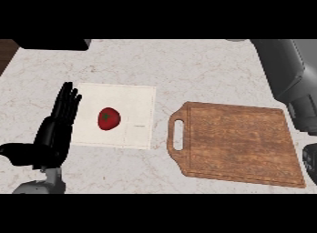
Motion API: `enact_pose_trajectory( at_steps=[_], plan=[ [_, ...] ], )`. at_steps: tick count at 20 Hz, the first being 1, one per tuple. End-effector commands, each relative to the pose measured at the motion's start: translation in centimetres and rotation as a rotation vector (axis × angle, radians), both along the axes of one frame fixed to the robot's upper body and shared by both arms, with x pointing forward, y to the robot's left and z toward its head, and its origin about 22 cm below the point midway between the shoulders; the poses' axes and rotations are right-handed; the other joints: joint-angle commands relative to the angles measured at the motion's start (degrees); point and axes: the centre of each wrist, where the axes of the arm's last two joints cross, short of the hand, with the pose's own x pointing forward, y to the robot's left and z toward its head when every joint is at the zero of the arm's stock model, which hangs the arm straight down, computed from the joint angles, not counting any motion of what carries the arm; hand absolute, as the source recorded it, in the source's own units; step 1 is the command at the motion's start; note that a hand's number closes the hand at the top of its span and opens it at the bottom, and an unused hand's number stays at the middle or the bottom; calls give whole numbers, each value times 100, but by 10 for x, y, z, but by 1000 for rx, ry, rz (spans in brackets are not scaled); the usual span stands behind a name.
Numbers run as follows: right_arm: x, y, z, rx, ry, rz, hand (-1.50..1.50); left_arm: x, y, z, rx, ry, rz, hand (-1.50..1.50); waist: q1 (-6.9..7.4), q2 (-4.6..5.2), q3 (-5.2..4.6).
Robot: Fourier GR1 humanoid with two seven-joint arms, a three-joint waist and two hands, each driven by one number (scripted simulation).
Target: Pick the eggplant from the cutting board and place it in the basket
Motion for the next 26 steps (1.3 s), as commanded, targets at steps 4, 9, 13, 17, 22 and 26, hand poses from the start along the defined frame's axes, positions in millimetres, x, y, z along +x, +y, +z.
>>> enact_pose_trajectory(
  at_steps=[4, 9, 13, 17, 22, 26],
  plan=[
    [-1, -38, 3, 21, 46, -128, 150, -11, 3, -4, 4, 12, 18, 0, -153, -68, 6],
    [-2, -51, -8, 46, 4, -174, 150, -5, 19, -8, -8, 18, 19, 0, -137, -42, 3],
    [-7, -86, -26, 32, 13, -164, 150, -13, 6, -8, 3, 6, 38, 0, -136, -49, 6],
    [-13, -111, -45, 35, 60, -179, 150, -19, 10, -2, -5, 13, 8, 0, -156, -63, 7],
    [-18, -137, -45, 38, 123, -171, 150, -6, 3, -1, -5, 13, 31, 0, -144, -47, 7],
    [-22, -148, -59, 34, 173, -169, 150, -3, -7, 10, -5, 12, 24, 0, -145, -49, 8]
  ],
)
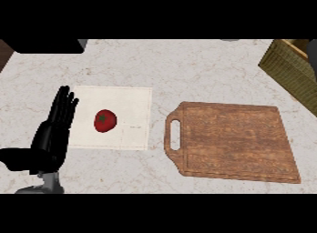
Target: Pick the eggplant from the cutting board and place it in the basket
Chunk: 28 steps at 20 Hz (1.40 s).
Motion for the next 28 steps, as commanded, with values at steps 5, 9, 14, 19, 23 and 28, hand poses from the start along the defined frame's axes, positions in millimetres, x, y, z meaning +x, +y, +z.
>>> enact_pose_trajectory(
  at_steps=[5, 9, 14, 19, 23, 28],
  plan=[
    [-19, -30, -48, 29, -15, -10, 150, -11, 4, 11, -9, 2, -2, 0, 17, -5, 1],
    [-19, -40, -33, 49, -2, -22, 150, -10, -9, -5, 0, -5, -10, 0, 21, 3, 0],
    [-34, -47, -48, 60, -32, -52, 150, 2, 13, 3, 9, 3, 6, 0, -57, -25, -3],
    [-41, -71, -71, 111, -36, -99, -150, -4, 0, -8, -15, -4, 16, 0, 5, 2, 0],
    [-38, -82, -55, 105, -23, -66, -150, -2, 7, -12, 1, -16, -6, 0, 39, 15, 0],
    [-46, -82, -79, 59, -166, -57, -150, -12, -1, 9, 11, -15, -9, 0, 70, 16, 5]
  ],
)
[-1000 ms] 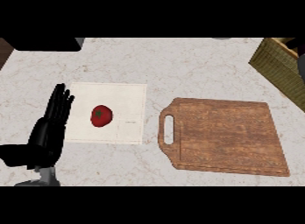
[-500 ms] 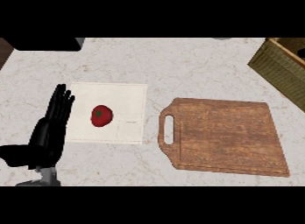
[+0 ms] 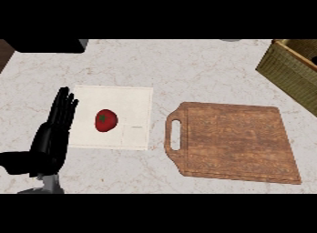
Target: Pick the eggplant from the cutting board and place it in the basket
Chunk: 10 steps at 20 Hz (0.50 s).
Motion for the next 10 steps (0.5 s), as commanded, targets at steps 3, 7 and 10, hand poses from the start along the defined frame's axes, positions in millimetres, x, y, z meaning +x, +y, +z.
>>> enact_pose_trajectory(
  at_steps=[3, 7, 10],
  plan=[
    [3, 9, 16, -63, -161, 8, -150, 6, -7, -2, -9, -20, 7, 0, -4, 13, 12],
    [3, 11, 25, -174, -229, -40, -150, -3, -8, -12, 8, 8, 5, 0, 0, 10, 9],
    [-7, 7, 26, -219, -251, -69, -150, 11, -17, 1, -14, 18, -2, 0, -61, -3, 9]
  ],
)
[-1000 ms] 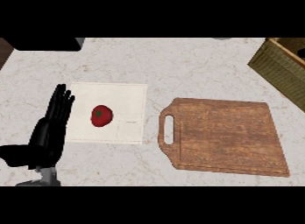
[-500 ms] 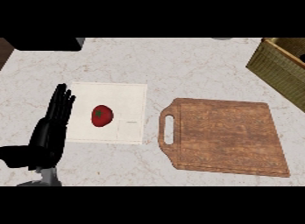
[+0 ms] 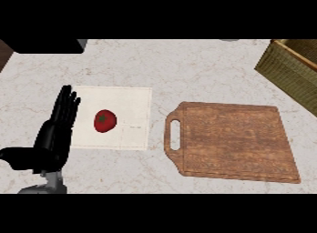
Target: Pick the eggplant from the cutting board and place it in the basket
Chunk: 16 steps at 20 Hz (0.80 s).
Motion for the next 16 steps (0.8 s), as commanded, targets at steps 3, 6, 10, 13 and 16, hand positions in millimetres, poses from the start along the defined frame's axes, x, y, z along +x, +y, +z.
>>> enact_pose_trajectory(
  at_steps=[3, 6, 10, 13, 16],
  plan=[
    [-10, 11, 18, -45, -64, -93, -150, -1, 15, -6, 17, -3, 2, 0, -45, -16, -4],
    [-22, -1, 57, -53, -81, -160, -150, -7, -4, 4, 7, 10, 16, 0, -75, -40, -3],
    [-54, -5, 63, -23, -231, -189, -150, -3, 12, 10, 5, -15, 26, 0, -158, -57, -3],
    [-83, 10, 82, -1, -294, -162, -150, -8, 14, -3, 6, 7, 20, 0, -202, -70, -6],
    [-118, 10, 84, -21, -256, -134, -150, -8, 23, -16, 26, 16, 37, 0, -148, -38, -5]
  ],
)
